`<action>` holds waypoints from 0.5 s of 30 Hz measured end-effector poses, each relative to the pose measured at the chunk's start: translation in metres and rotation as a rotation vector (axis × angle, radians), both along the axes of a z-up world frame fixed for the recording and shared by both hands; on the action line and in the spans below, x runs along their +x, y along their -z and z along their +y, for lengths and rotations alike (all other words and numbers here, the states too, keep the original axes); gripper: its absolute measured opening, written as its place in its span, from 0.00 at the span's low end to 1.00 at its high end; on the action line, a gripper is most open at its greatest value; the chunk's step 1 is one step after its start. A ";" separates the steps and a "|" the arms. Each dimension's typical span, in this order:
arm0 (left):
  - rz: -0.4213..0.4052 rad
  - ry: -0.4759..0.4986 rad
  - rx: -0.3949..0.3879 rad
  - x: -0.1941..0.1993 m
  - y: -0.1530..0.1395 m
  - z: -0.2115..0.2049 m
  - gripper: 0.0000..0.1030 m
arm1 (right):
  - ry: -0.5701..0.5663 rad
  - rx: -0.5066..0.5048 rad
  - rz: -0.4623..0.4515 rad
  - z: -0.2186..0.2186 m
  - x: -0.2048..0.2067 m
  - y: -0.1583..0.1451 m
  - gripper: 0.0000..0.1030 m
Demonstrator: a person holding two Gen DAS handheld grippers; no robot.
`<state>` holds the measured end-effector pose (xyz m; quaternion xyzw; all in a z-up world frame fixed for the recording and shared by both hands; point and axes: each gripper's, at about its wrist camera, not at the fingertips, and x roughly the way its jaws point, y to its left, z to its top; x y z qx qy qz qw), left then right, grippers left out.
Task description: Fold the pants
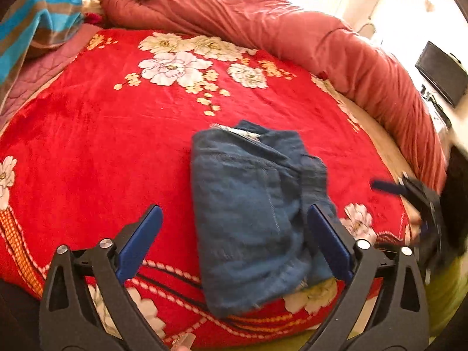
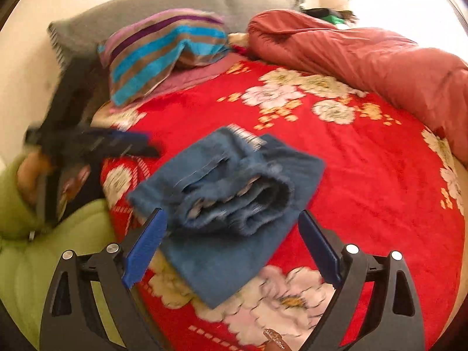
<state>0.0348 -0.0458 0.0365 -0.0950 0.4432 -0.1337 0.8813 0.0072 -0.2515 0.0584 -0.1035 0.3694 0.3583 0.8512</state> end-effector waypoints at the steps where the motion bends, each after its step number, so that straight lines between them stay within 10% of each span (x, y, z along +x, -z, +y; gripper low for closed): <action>1: 0.009 0.003 0.005 0.005 0.001 0.000 0.67 | -0.018 -0.007 -0.006 0.004 -0.005 0.001 0.88; 3: 0.031 0.022 0.013 0.016 0.004 -0.003 0.47 | -0.081 -0.023 -0.007 0.017 -0.015 0.004 0.86; 6: 0.063 0.059 0.031 0.030 0.012 -0.012 0.36 | -0.194 -0.060 -0.023 0.040 -0.030 0.009 0.54; 15: 0.115 0.066 0.043 0.047 0.038 -0.021 0.36 | -0.409 -0.222 -0.179 0.108 -0.042 0.030 0.38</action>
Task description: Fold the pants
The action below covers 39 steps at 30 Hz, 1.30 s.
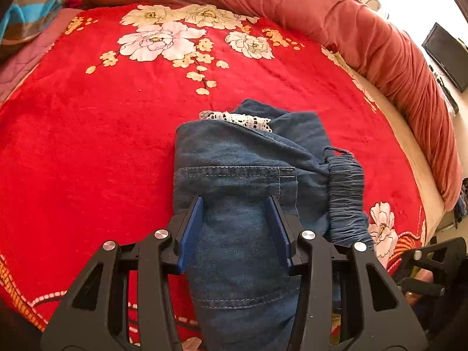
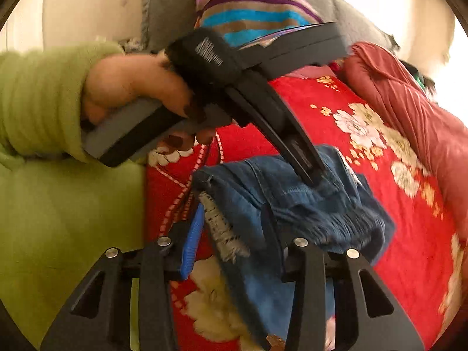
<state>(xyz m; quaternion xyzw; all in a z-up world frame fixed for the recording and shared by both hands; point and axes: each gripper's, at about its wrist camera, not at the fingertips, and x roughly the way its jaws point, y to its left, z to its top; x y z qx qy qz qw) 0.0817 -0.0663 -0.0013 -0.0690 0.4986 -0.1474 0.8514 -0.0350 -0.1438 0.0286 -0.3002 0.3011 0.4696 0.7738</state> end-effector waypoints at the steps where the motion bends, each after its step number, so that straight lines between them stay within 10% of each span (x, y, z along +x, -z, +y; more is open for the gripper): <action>1: 0.003 -0.001 -0.003 0.001 0.001 0.001 0.36 | -0.004 -0.014 -0.015 0.004 0.002 0.003 0.37; 3: 0.004 -0.002 -0.004 0.002 0.002 0.001 0.36 | -0.009 -0.034 -0.028 0.013 0.009 0.011 0.35; 5: 0.008 -0.005 -0.007 0.003 0.004 0.002 0.36 | -0.026 -0.014 0.002 0.018 0.017 0.015 0.09; 9: 0.010 -0.008 -0.028 0.002 0.004 0.005 0.36 | -0.080 0.020 0.102 0.009 0.013 0.006 0.05; 18: -0.004 -0.016 -0.042 0.002 0.006 0.005 0.36 | -0.086 0.006 0.125 -0.002 0.002 0.030 0.06; 39: -0.097 -0.016 -0.013 -0.022 -0.024 -0.001 0.53 | -0.024 0.158 0.192 -0.027 -0.009 -0.020 0.25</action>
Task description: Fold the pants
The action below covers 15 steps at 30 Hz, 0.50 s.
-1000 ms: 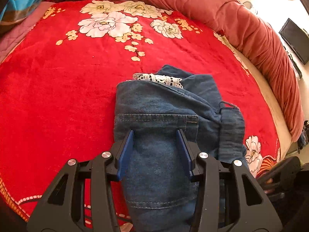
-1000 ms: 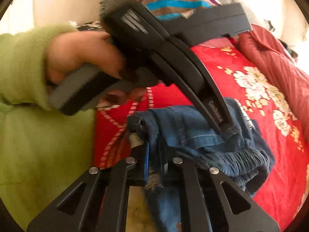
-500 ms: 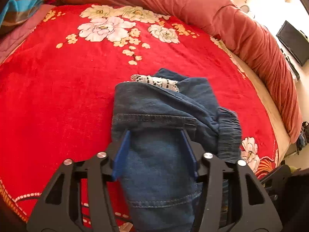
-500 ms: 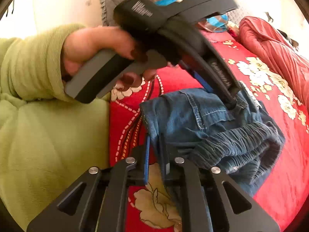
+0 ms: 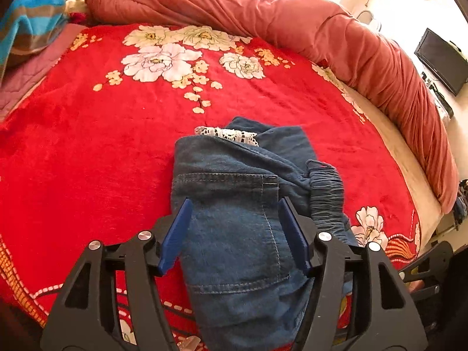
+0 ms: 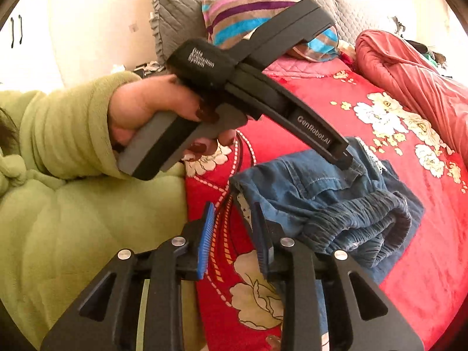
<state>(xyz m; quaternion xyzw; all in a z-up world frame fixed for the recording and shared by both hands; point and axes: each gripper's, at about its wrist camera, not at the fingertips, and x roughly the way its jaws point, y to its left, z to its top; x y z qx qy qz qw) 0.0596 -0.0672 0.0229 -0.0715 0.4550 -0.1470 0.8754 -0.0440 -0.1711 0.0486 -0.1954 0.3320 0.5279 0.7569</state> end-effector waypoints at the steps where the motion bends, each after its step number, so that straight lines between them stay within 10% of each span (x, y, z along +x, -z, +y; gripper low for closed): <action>1: -0.004 -0.001 0.000 -0.001 -0.002 0.000 0.54 | 0.002 0.002 -0.005 -0.001 0.000 -0.003 0.31; 15: -0.065 -0.039 0.000 -0.017 -0.018 0.010 0.76 | 0.066 0.062 -0.037 -0.016 -0.005 -0.031 0.62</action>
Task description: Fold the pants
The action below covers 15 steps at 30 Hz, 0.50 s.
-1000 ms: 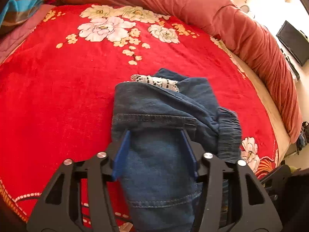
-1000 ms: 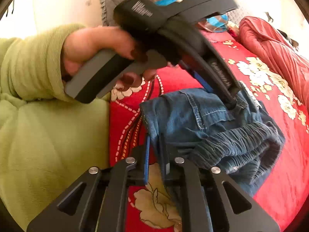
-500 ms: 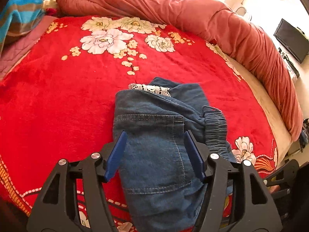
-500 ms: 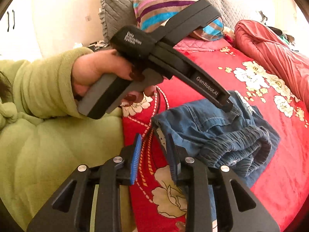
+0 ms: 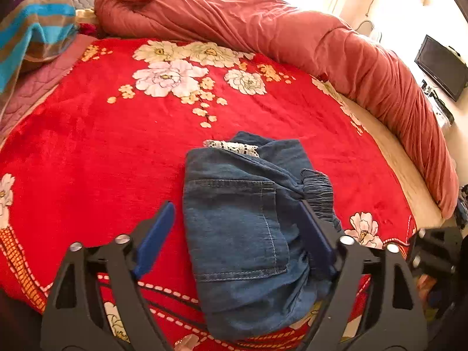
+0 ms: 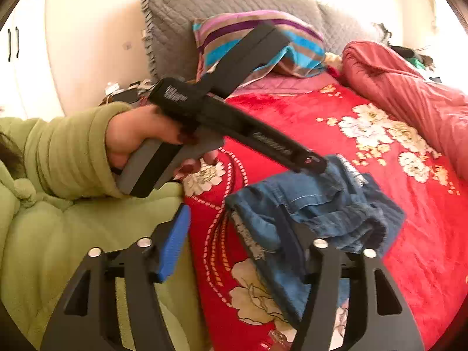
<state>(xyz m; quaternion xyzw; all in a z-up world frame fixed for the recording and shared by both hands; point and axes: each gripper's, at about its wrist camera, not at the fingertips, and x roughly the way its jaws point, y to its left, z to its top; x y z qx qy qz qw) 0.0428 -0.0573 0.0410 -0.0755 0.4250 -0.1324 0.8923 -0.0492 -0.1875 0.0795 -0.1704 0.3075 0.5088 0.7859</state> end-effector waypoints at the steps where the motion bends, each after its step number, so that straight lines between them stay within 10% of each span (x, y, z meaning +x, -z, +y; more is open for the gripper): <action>1: -0.004 -0.003 0.000 -0.001 -0.001 0.001 0.77 | 0.012 0.004 -0.005 -0.002 0.000 -0.002 0.65; 15: -0.096 -0.036 0.078 -0.024 -0.018 0.003 0.90 | 0.352 0.121 -0.052 -0.050 0.038 -0.029 0.87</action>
